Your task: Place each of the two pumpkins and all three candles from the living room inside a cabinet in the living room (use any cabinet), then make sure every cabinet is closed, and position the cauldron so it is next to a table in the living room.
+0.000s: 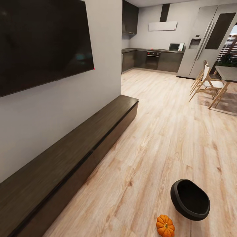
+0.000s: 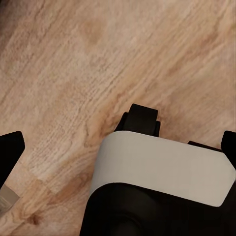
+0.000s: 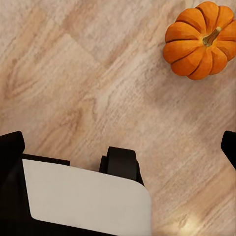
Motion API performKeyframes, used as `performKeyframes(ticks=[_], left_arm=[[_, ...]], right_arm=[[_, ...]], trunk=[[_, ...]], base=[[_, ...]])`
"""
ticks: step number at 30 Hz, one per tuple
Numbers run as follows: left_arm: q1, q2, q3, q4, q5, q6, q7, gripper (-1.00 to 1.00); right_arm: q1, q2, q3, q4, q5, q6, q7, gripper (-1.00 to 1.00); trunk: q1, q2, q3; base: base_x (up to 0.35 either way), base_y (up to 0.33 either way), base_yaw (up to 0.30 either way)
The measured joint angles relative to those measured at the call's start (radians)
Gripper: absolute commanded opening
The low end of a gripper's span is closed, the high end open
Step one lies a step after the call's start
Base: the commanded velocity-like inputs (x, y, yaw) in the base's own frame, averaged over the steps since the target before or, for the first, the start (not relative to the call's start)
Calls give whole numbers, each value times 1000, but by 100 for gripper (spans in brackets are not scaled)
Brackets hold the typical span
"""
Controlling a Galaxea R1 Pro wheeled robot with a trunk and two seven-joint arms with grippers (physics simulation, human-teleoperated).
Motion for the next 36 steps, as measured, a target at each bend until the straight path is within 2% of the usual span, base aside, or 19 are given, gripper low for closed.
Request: performKeyframes(ticks=[12, 36], left_arm=[[0, -6, -2, 0, -2, 3, 2, 100], [0, -7, -1, 0, -2, 3, -1, 100]], right_arm=[[0, 0, 0, 0, 0, 0, 0, 100], [0, -1, 0, 0, 0, 1, 0, 100]], trunk=[[0, 0, 0], [0, 0, 0]], base=[[-160, -148, -27], [-17, -17, -273]])
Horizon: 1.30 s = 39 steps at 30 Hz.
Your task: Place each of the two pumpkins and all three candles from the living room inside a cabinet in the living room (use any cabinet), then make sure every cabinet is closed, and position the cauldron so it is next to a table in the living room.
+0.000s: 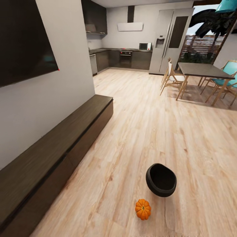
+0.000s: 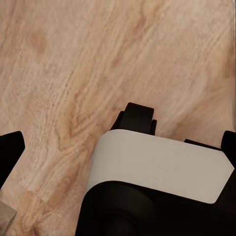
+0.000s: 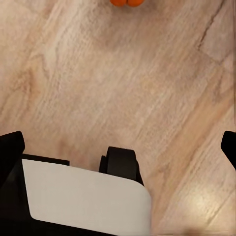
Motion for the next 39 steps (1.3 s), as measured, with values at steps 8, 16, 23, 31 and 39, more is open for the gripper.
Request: performKeyframes(ticks=[8, 16, 23, 31, 39], left_arm=[[0, -1, 0, 0, 0, 0, 0, 100], [0, 0, 0, 0, 0, 0, 0, 100], [0, -2, -2, 0, -1, 0, 0, 100], [0, -2, -2, 0, -2, 0, -1, 100], [0, -2, -2, 0, -2, 0, -2, 100]], right_arm=[[0, 1, 0, 0, -1, -1, 0, 100], [0, 1, 0, 0, 0, 1, 0, 100], [0, 1, 0, 0, 0, 1, 0, 100], [0, 0, 0, 0, 0, 1, 0, 100], [0, -1, 0, 0, 0, 1, 1, 100]], trunk=[[0, 0, 0], [0, 0, 0], [0, 0, 0], [0, 0, -1], [0, 0, -6]], base=[[0, 0, -213], [0, 0, -12], [7, -114, 0], [87, -280, -83], [71, -146, -262]])
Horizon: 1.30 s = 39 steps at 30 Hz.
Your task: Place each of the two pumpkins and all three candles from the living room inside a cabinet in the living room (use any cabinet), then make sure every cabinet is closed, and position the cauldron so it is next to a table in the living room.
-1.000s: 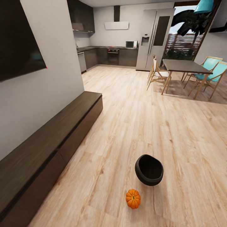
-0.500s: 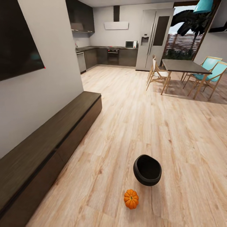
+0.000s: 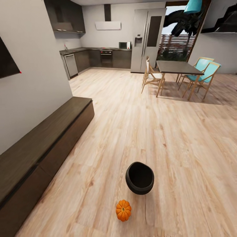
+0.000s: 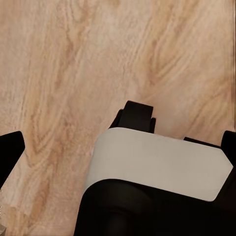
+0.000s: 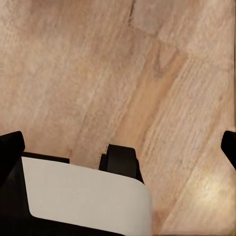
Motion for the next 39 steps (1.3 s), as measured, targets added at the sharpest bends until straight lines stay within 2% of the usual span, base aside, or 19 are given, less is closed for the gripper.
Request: performKeyframes(ticks=[39], left_arm=[[0, 1, 0, 0, 0, -1, -2, 100]], right_arm=[[0, -2, 0, 0, -3, -1, 0, 100]], trunk=[[0, 0, -13]], base=[[1, -1, -282]])
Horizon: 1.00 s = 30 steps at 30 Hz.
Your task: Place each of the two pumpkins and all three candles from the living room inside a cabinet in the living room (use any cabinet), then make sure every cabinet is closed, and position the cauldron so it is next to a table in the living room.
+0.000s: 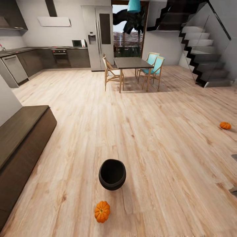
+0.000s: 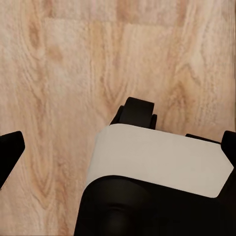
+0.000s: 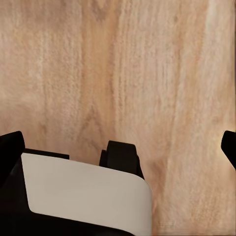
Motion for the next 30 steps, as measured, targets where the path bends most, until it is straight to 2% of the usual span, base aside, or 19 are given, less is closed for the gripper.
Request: performKeyframes(ticks=[30], left_arm=[[0, -1, 0, 0, 0, 0, 0, 100]], right_arm=[[0, 0, 0, 0, 0, 1, 0, 100]], trunk=[[0, 0, -3]], base=[[0, 0, -285]])
